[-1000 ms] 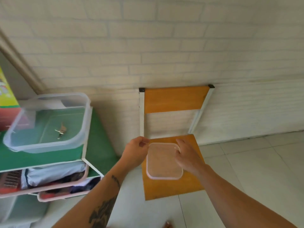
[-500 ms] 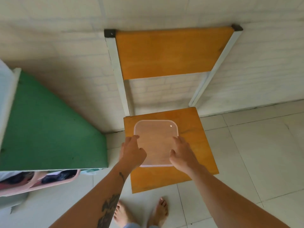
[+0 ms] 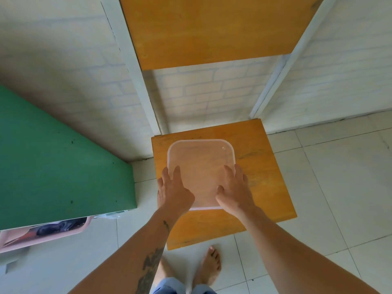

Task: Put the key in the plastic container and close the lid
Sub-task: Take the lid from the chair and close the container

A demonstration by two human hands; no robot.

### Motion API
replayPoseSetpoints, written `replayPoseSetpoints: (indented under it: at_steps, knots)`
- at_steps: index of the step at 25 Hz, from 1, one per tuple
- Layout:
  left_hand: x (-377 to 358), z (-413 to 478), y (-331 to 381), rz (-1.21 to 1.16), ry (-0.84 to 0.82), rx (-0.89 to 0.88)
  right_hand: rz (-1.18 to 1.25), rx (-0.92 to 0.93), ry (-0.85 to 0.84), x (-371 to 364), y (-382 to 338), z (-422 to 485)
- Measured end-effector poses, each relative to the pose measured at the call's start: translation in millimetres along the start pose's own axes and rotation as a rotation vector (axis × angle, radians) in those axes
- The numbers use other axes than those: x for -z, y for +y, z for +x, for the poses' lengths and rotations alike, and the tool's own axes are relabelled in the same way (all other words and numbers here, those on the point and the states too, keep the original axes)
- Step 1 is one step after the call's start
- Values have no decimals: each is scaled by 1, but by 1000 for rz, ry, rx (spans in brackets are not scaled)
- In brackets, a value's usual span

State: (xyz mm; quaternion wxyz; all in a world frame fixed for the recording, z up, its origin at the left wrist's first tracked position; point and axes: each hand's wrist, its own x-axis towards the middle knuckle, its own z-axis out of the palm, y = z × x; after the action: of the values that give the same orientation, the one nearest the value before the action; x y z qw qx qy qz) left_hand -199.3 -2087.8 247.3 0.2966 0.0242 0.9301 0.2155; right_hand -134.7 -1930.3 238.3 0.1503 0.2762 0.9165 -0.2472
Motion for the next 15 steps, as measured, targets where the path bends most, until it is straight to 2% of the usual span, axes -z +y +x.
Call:
replayPoseSetpoints:
  at_steps: [6, 10, 15]
  knots:
    - [-6, -7, -11, -33, 99, -45, 84, -24, 41, -6, 3, -4]
    - [3, -35, -8, -34, 278, -153, 71, -34, 97, 12, -3, -29]
    - [63, -84, 20, -93, 513, -304, 35, 52, 298, 81, -30, -81]
